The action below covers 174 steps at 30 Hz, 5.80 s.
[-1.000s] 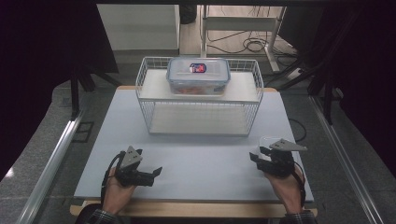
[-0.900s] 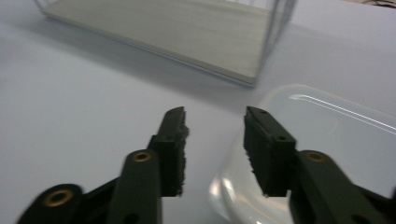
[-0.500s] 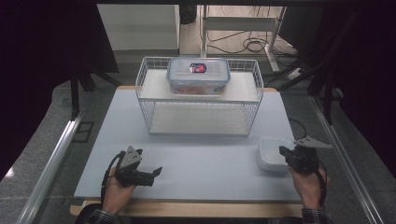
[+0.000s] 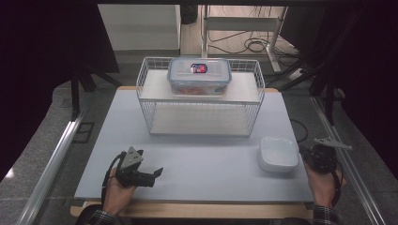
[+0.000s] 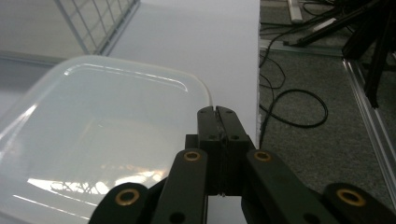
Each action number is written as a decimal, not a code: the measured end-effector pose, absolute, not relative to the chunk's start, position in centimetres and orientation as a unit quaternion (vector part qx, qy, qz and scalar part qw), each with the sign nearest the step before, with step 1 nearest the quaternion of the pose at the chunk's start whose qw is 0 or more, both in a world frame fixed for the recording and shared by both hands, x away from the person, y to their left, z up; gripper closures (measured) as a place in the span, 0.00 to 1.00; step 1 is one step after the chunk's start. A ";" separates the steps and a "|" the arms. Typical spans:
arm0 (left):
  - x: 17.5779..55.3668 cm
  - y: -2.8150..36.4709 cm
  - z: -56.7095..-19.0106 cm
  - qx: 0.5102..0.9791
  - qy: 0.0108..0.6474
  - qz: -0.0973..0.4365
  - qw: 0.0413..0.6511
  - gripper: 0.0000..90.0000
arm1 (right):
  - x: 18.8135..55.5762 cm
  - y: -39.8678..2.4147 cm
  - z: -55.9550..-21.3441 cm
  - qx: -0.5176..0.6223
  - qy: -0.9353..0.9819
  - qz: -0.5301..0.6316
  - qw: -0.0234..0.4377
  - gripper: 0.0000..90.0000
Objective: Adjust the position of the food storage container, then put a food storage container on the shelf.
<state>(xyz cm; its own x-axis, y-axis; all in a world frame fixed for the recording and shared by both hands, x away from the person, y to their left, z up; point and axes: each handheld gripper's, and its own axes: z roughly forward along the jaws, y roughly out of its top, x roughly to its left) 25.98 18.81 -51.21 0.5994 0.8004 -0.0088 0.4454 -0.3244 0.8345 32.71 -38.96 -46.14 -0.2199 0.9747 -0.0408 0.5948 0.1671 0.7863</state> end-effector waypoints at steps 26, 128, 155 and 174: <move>26.1 18.6 -51.4 0.791 0.395 0.202 0.421 0.01 | 34.0 -35.1 -47.5 0.520 0.748 0.341 0.232 0.99; 26.3 18.6 -51.7 0.802 0.401 0.177 0.406 0.01 | 31.0 -21.2 -49.0 0.337 0.846 0.391 0.130 0.13; 28.6 14.5 -49.1 0.811 0.373 0.123 0.434 0.11 | 30.8 -18.5 -46.7 0.351 0.837 0.409 0.093 0.14; 30.8 11.2 -50.7 0.818 0.352 0.020 0.455 0.21 | 32.5 -16.9 -48.7 0.363 0.840 0.402 -0.001 0.31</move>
